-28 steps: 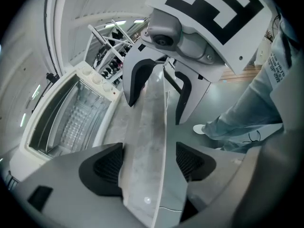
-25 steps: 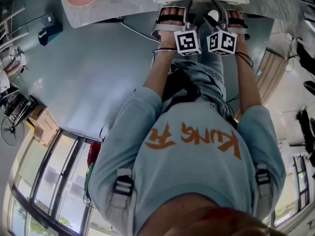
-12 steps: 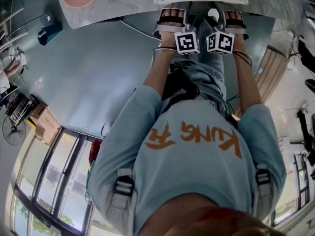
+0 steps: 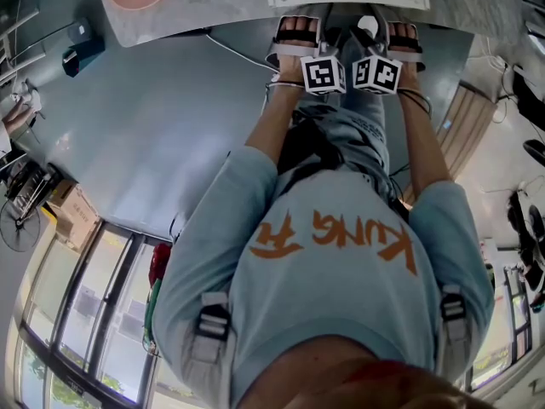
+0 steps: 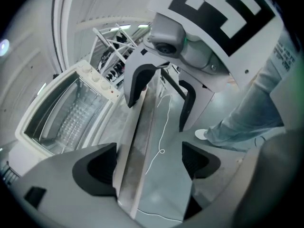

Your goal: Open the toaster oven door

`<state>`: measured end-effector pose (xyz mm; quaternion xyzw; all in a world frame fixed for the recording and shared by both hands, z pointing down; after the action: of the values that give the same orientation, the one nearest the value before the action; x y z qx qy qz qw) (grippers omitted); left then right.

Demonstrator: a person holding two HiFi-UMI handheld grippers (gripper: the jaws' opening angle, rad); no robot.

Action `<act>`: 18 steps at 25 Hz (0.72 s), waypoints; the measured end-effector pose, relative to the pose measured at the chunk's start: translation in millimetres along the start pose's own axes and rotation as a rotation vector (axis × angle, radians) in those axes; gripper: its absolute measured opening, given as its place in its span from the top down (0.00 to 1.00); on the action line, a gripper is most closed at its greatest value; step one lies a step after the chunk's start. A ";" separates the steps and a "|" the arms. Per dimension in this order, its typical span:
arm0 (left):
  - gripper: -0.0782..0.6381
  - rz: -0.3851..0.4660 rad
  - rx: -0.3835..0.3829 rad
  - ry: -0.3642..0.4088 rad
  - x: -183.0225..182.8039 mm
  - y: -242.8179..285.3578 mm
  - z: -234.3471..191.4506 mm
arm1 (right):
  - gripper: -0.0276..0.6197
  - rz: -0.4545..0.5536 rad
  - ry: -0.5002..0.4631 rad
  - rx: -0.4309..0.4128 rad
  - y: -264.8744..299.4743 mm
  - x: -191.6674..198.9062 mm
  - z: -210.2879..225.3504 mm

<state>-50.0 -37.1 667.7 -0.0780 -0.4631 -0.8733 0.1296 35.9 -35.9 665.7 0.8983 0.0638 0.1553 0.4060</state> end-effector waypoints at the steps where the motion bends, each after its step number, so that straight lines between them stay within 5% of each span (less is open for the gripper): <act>1: 0.31 0.024 0.001 -0.048 -3.3 -3.3 -3.6 | 0.27 0.003 0.015 0.000 -2.0 -0.5 1.8; 4: 0.31 0.054 0.014 -0.114 -7.6 -10.6 -8.4 | 0.31 0.005 0.070 -0.008 -7.8 -3.1 6.9; 13: 0.31 0.064 0.015 -0.148 -7.0 -23.1 -12.8 | 0.43 0.009 0.137 0.004 -29.0 -3.7 15.8; 18: 0.37 0.170 -0.038 -0.280 -12.3 -50.1 -29.8 | 0.47 0.056 0.368 -0.007 -44.2 -3.7 32.5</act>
<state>-53.7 -33.0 608.3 -0.2404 -0.4517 -0.8484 0.1358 43.7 -30.6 611.5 0.8548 0.1113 0.3286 0.3859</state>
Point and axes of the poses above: the fingertips, and each gripper's own axes: y forward along the fingers, z to its right, x out of its underside, the point moved 8 cm from there along -y, backward along the fingers, and after that the axes turned 9 degrees about -z, right-handed, at the moved point
